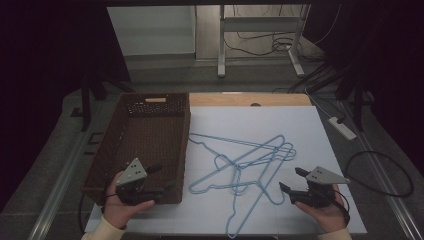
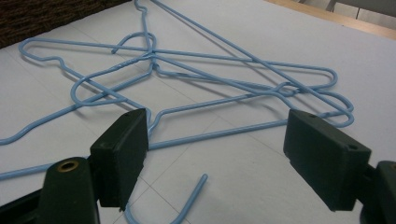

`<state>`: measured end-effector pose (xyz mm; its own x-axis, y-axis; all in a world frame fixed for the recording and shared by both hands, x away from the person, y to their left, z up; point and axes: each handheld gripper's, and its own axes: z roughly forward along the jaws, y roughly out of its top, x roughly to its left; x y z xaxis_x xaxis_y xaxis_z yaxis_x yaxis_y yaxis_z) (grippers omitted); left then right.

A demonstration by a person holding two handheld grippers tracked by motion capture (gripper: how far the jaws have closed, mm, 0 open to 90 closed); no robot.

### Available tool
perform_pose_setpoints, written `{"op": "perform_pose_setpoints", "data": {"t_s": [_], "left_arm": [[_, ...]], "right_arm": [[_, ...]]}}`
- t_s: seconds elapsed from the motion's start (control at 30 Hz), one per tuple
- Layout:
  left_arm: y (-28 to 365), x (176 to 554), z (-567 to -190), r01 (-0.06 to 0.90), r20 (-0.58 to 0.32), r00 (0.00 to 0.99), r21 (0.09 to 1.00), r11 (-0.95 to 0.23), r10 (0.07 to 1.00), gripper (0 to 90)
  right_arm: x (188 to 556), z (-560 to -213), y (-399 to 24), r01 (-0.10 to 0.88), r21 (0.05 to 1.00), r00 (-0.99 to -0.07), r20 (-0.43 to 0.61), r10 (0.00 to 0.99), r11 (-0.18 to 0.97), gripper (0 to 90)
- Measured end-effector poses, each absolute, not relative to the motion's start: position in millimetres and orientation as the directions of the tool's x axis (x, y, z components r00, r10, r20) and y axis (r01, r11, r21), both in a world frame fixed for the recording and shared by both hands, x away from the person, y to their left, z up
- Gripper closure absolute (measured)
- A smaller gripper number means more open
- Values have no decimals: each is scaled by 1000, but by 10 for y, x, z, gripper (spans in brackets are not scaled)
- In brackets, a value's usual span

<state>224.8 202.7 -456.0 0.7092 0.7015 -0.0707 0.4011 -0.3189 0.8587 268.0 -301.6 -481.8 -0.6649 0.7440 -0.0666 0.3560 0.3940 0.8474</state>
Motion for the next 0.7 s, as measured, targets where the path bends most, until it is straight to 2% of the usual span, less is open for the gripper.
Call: {"op": "perform_pose_setpoints", "data": {"t_s": [0.7], "left_arm": [[1999, 2216, -4575, 397, -65, 712, 858, -325, 699, 291]], "right_arm": [[2685, -4806, -2986, 370, 835, -666, -67, 743, 407, 236]]}}
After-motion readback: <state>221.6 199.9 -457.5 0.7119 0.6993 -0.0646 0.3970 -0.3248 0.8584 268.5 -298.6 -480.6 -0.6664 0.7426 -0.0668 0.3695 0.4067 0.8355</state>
